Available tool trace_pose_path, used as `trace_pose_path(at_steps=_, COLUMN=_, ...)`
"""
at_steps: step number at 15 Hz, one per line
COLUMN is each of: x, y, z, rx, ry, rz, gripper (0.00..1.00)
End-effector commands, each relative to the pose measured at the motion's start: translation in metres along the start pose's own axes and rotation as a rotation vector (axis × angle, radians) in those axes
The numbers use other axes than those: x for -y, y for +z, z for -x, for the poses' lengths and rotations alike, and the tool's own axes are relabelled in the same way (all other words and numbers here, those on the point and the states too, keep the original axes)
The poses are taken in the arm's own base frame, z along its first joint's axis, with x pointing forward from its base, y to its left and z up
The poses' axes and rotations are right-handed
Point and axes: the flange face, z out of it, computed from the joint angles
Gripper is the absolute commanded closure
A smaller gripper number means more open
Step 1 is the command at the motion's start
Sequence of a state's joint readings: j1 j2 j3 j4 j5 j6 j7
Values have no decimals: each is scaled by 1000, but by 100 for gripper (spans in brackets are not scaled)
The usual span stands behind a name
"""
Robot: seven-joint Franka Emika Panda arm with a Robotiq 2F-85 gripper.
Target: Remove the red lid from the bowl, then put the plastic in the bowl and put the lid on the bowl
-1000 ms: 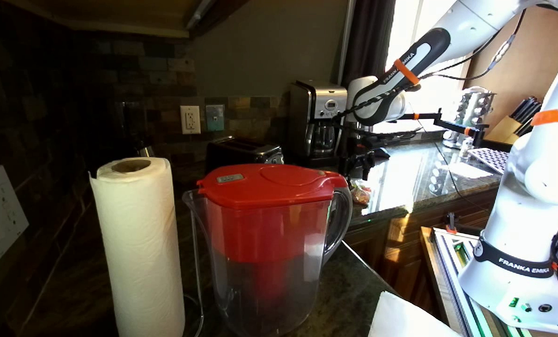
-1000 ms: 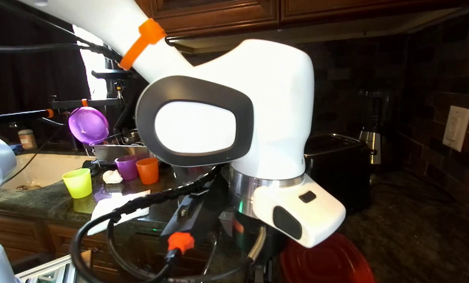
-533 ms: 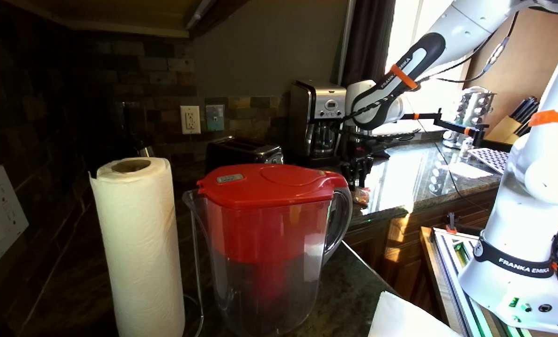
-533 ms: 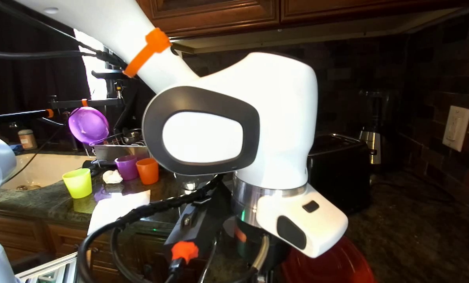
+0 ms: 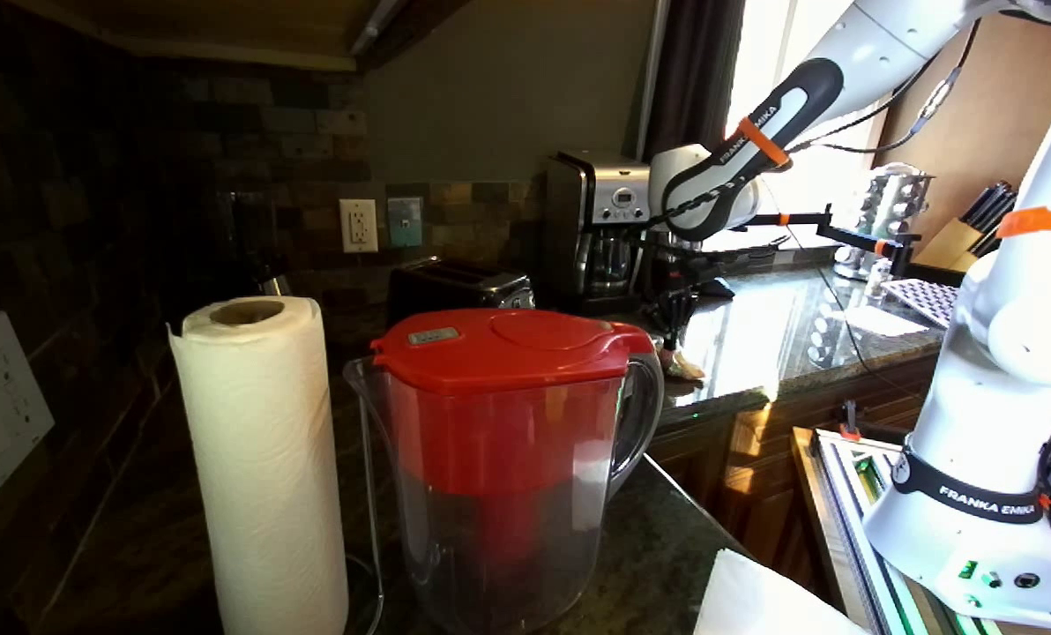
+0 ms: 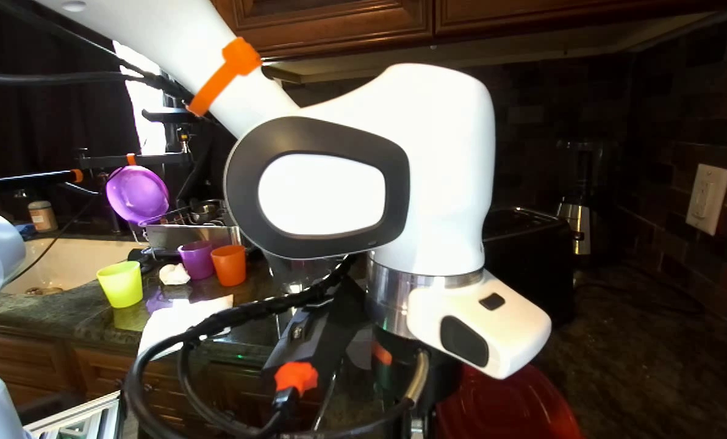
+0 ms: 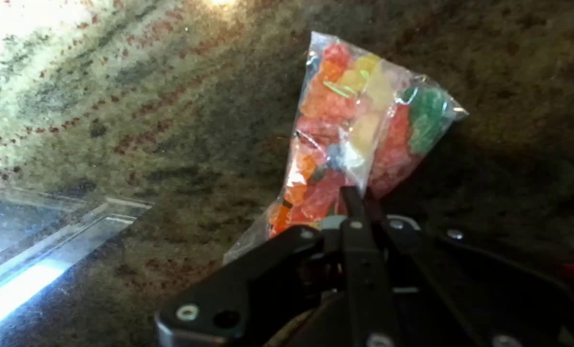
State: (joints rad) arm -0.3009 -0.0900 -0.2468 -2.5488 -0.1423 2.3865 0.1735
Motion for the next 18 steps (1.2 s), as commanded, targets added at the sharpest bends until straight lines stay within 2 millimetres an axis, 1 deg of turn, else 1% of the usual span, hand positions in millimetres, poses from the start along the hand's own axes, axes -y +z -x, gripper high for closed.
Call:
trace_pose_path(at_steps=1, x=-1, y=-16, z=6, rx=-24, ry=-5, rz=29, gripper=100)
trace_pose_path(at_steps=3, x=0, y=-27, z=10, rx=-38, ry=-25, rz=36, gripper=100)
trace_pose_path(at_steps=5, x=2, y=-43, z=15, rx=-54, ry=-50, rz=43, gripper=100)
trace_pose_path(at_steps=8, x=13, y=-73, z=25, rx=-88, ry=-82, rz=41, gripper=100)
trace_pose_path(at_steps=10, x=28, y=-96, z=34, rx=-116, ry=-117, rz=22, gripper=100)
trace_pose_path(at_steps=13, x=61, y=-126, z=50, rx=-158, ry=-194, rz=-2, gripper=100)
trace_pose_path(at_steps=15, x=87, y=-138, z=60, rx=-176, ry=-251, rz=-16, gripper=100)
trace_pose_path(at_steps=18, x=126, y=-148, z=73, rx=-197, ry=-332, rz=-61, gripper=100)
